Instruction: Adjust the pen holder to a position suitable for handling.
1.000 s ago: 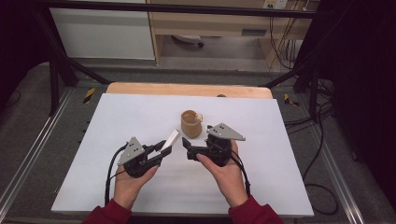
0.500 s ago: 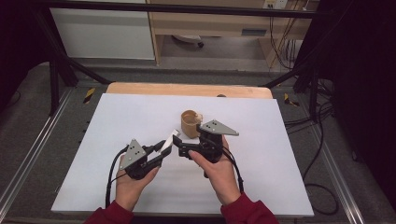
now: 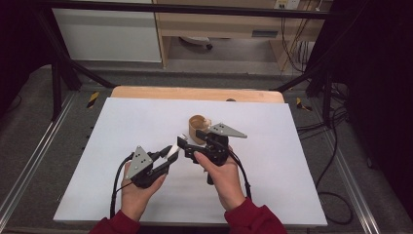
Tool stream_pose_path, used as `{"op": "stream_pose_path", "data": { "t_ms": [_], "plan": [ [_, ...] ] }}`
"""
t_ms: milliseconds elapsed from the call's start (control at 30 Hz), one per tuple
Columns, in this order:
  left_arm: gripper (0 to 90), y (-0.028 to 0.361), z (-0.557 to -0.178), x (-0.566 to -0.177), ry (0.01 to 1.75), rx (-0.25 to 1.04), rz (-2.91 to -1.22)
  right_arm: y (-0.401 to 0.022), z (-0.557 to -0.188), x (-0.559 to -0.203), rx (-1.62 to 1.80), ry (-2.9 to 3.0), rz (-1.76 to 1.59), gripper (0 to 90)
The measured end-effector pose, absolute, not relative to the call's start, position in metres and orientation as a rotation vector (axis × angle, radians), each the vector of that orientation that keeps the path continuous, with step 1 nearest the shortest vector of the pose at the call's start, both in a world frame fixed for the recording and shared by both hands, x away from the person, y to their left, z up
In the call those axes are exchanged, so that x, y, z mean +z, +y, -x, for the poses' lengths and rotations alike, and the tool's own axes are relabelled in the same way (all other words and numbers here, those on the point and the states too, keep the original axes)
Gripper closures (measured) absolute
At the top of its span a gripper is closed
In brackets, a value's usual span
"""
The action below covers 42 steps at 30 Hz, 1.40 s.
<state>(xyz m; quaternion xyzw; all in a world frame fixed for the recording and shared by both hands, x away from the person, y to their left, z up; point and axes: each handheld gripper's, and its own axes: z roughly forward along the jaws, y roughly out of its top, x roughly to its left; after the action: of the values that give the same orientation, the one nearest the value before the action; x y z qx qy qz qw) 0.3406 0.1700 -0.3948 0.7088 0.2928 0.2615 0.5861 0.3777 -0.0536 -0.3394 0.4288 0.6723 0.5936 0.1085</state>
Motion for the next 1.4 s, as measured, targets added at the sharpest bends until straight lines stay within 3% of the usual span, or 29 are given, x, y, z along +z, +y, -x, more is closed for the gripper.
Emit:
{"op": "stream_pose_path", "data": {
  "t_ms": [567, 833, 1400],
  "plan": [
    [67.9, 0.173, -0.342, -0.394, 0.686, 0.618, -1.643, -0.037, -0.390, -0.354, 1.857, 2.061, -1.389, 39.9],
    [67.9, 0.171, -0.342, -0.396, 0.687, 0.619, -1.648, -0.040, -0.393, -0.360, 1.919, 2.053, -1.446, 52.9],
    [67.9, 0.172, -0.343, -0.398, 0.693, 0.624, -1.657, -0.045, -0.396, -0.366, 2.002, 2.032, -1.477, 66.6]
  ]
}}
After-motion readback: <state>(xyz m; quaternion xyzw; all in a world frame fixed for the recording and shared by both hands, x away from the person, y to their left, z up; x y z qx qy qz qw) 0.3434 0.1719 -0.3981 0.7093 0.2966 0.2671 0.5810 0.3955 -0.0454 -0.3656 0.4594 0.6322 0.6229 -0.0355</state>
